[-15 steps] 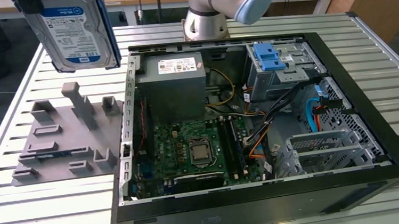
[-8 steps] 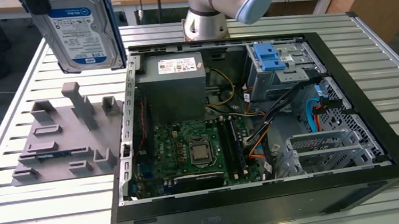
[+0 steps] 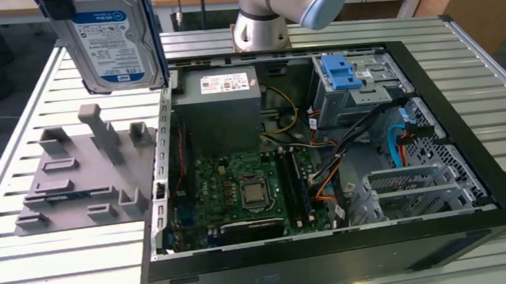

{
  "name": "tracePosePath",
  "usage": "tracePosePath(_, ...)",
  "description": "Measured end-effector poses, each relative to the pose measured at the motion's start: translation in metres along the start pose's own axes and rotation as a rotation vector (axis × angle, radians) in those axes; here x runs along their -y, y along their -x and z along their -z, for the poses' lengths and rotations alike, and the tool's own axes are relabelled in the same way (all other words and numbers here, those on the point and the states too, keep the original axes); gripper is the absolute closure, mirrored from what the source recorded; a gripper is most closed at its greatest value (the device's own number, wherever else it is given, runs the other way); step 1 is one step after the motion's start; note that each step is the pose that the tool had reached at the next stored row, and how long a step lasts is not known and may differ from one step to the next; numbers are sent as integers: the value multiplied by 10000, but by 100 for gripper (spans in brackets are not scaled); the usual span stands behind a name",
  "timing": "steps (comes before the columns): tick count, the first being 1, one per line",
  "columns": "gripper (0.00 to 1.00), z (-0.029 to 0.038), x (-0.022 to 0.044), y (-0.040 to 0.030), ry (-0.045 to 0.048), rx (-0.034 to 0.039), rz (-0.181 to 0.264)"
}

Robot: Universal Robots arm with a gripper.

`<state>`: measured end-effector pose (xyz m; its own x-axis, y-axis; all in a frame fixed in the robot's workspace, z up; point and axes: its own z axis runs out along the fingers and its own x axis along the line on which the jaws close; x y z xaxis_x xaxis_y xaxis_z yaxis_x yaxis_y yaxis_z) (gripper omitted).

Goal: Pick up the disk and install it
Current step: 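Pick up the disk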

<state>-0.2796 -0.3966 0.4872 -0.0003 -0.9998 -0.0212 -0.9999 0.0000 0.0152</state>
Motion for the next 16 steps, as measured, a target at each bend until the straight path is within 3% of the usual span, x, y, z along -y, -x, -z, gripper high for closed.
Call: tracePosePath(16, 64, 5, 244, -81, -1, 1, -27)
